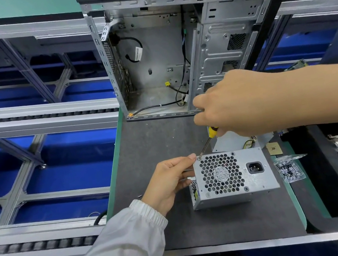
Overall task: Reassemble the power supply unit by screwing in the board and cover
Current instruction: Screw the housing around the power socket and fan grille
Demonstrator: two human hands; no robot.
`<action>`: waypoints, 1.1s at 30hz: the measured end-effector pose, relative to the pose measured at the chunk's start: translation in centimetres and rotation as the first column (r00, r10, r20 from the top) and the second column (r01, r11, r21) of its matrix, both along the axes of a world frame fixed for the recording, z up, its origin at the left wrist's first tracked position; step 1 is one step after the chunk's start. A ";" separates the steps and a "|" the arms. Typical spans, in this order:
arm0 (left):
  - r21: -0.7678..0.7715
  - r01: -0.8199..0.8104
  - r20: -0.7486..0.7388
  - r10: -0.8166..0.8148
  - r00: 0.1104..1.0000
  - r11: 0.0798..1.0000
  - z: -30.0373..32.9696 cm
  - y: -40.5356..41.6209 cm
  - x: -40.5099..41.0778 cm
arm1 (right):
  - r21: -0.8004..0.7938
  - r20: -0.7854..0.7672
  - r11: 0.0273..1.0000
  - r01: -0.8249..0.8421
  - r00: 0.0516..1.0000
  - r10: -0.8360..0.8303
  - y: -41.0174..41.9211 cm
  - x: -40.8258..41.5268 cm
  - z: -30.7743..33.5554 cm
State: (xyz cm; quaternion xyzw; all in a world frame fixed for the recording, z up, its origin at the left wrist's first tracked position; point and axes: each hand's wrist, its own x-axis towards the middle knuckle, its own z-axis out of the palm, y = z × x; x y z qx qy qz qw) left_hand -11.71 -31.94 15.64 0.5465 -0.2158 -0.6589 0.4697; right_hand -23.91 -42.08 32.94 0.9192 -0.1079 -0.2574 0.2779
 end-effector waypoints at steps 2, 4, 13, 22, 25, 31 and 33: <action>0.008 -0.007 -0.007 0.008 1.000 1.000 0.1 0.0 0.0 | -0.060 0.009 0.997 -0.049 0.999 0.049 0.2 0.4 0.2; 0.018 -0.015 -0.005 0.015 1.000 1.000 0.1 0.0 -0.1 | -0.079 0.004 0.995 -0.059 0.998 0.060 0.2 0.6 0.2; 0.049 -0.049 -0.022 0.051 0.998 0.998 0.0 -0.1 -0.4 | 0.061 -0.040 0.996 -0.071 0.996 0.074 -0.1 -0.4 -0.5; 0.066 -0.095 -0.040 0.098 0.994 0.993 -0.2 -0.2 -0.7 | 0.123 -0.074 0.988 0.094 0.994 -0.086 -1.1 -0.1 -0.5; 0.065 -0.094 -0.044 0.097 0.994 0.993 -0.1 -0.2 -0.8 | 0.217 -0.154 0.952 0.214 0.971 -0.183 -1.9 -0.1 -0.8; 0.081 -0.109 -0.083 0.116 0.990 0.991 0.0 0.0 -0.9 | 0.169 -0.255 0.982 0.087 0.966 -0.042 -1.2 0.4 0.3; 0.091 -0.114 -0.123 0.125 0.984 0.989 0.0 0.1 -0.9 | 0.103 -0.162 0.959 -0.262 0.947 0.276 -1.1 0.1 0.2</action>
